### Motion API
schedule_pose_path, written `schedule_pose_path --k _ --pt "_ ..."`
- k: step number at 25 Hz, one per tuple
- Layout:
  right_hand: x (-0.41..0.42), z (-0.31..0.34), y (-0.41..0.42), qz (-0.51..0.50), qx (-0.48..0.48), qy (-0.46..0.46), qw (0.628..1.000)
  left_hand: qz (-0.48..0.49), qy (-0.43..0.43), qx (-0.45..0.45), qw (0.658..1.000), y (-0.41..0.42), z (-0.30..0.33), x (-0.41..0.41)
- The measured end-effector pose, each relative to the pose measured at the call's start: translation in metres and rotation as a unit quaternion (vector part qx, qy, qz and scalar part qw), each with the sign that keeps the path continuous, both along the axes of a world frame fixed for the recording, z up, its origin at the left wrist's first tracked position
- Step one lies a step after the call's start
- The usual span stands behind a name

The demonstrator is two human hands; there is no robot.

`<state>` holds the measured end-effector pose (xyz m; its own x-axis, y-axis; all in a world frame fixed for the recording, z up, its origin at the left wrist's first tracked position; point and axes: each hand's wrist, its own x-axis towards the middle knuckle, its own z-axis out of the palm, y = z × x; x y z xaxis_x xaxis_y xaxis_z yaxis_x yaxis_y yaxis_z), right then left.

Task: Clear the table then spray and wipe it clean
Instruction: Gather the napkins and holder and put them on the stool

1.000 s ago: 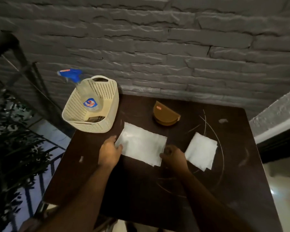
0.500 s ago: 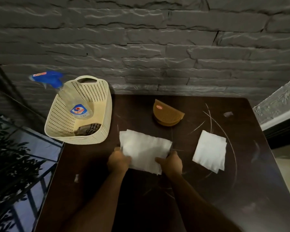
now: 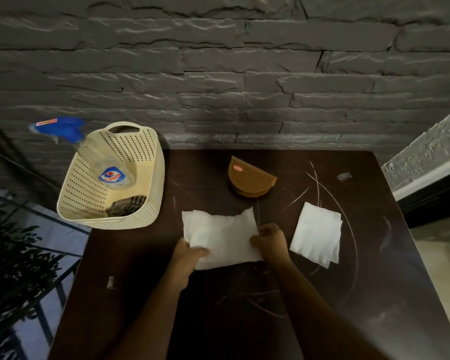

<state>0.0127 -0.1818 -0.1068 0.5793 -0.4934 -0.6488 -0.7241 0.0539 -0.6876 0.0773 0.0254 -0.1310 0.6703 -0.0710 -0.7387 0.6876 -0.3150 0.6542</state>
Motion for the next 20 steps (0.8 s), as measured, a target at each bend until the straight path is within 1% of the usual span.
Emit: schedule_pose_path --k 2,4,6,8,9,12,15,18,20 --pt "-0.011 0.0 -0.011 -0.013 -0.015 -0.005 1.0 0.005 0.01 0.021 1.0 -0.001 -0.01 -0.01" --pt "-0.026 -0.001 -0.023 -0.03 -0.058 -0.005 0.998 0.014 0.004 0.039 0.999 -0.001 -0.021 -0.022" --pt "-0.04 -0.001 -0.037 -0.042 -0.141 0.008 0.989 0.019 -0.009 0.046 0.999 -0.002 -0.027 -0.03" --pt "-0.05 0.0 -0.057 -0.032 -0.234 0.05 0.97 0.026 -0.02 0.051 0.998 -0.003 -0.028 -0.034" --pt "-0.054 0.002 -0.066 -0.014 -0.259 0.08 0.962 0.032 -0.026 0.055 0.998 -0.003 -0.028 -0.035" --pt "-0.054 0.001 -0.081 0.072 -0.28 0.162 0.943 0.052 -0.028 0.094 0.994 0.002 -0.024 -0.033" --pt "-0.043 -0.004 -0.089 0.151 -0.296 0.192 0.923 0.055 -0.011 0.094 0.994 0.006 -0.027 -0.027" --pt "-0.037 -0.002 -0.097 0.172 -0.273 0.203 0.924 0.044 -0.004 0.087 0.995 0.005 -0.025 -0.027" --pt "-0.039 0.007 -0.097 0.162 -0.29 0.204 0.921 0.043 -0.017 0.087 0.995 0.004 -0.018 -0.03"
